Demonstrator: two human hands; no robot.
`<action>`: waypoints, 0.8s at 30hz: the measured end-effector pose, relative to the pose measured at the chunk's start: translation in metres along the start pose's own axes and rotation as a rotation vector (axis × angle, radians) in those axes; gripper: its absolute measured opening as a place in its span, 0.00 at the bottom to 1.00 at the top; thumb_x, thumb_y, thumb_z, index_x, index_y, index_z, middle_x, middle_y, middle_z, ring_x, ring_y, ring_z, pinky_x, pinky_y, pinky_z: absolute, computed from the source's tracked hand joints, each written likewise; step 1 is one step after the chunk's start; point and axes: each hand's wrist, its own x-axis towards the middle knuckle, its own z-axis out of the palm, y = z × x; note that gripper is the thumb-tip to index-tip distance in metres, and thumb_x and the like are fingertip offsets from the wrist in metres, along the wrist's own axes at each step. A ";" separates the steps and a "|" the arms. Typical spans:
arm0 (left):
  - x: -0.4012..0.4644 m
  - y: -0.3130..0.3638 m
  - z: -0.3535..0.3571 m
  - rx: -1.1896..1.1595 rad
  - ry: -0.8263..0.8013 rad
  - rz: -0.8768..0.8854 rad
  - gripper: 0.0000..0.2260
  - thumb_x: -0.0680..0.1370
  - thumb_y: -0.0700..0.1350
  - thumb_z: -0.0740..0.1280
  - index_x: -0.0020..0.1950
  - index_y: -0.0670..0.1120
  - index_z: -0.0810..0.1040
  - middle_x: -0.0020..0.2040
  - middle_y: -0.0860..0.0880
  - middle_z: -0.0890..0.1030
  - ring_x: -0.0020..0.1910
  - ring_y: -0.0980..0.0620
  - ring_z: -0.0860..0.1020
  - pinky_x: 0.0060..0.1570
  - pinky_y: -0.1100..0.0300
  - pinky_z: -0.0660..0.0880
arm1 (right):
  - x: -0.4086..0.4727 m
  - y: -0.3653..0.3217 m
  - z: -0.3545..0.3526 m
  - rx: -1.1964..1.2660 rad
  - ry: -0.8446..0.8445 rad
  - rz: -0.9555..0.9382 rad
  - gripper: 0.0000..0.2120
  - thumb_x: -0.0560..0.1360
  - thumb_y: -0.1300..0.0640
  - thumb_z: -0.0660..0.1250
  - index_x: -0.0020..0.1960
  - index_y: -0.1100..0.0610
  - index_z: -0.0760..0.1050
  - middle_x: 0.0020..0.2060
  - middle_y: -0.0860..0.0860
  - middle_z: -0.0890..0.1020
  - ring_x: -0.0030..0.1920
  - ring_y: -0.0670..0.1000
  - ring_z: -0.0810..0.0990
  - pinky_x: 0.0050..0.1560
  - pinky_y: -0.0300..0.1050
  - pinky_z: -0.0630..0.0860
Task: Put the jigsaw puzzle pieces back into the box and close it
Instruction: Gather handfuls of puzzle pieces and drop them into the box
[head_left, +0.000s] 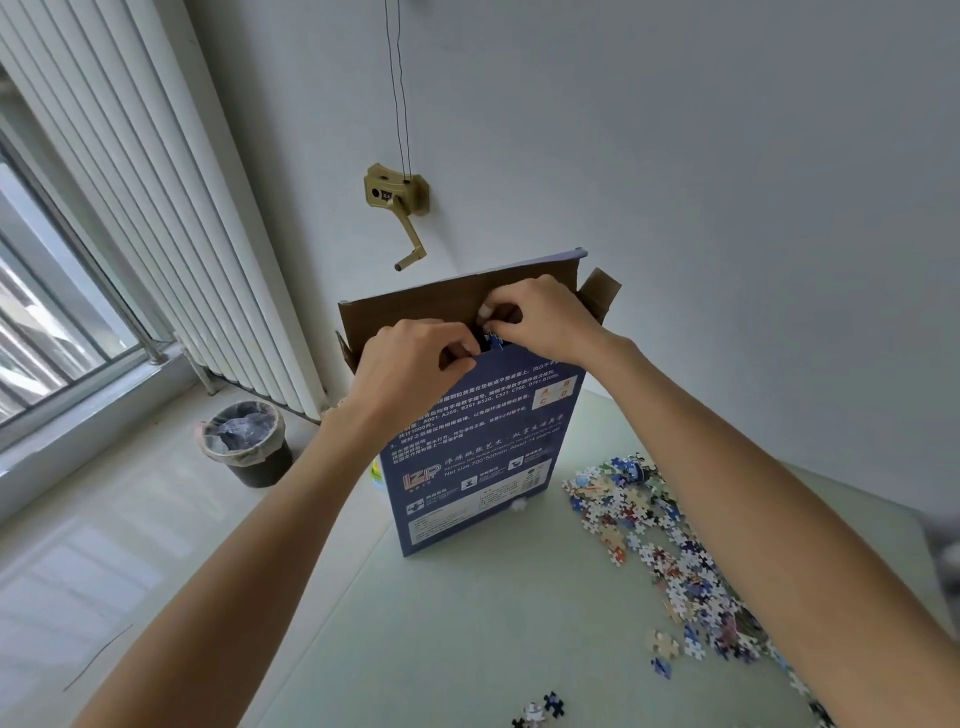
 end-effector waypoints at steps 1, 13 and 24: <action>-0.001 0.000 0.000 0.003 0.010 0.001 0.06 0.76 0.46 0.68 0.51 0.51 0.81 0.45 0.54 0.82 0.41 0.56 0.79 0.38 0.64 0.74 | -0.002 0.000 0.002 -0.016 0.020 -0.009 0.08 0.75 0.57 0.65 0.52 0.53 0.80 0.49 0.50 0.83 0.47 0.50 0.80 0.50 0.48 0.76; -0.006 0.000 0.003 0.032 0.058 0.037 0.06 0.76 0.46 0.68 0.52 0.50 0.81 0.46 0.53 0.82 0.41 0.53 0.80 0.40 0.55 0.78 | -0.037 -0.005 0.010 0.052 0.411 -0.198 0.08 0.75 0.61 0.63 0.51 0.58 0.80 0.46 0.51 0.84 0.48 0.48 0.81 0.47 0.38 0.78; -0.009 0.002 0.002 0.043 0.064 0.054 0.06 0.77 0.46 0.67 0.52 0.50 0.81 0.47 0.53 0.82 0.42 0.52 0.80 0.40 0.53 0.79 | -0.032 -0.007 0.011 -0.146 0.417 -0.130 0.08 0.75 0.56 0.67 0.52 0.57 0.81 0.45 0.53 0.84 0.48 0.51 0.79 0.42 0.42 0.76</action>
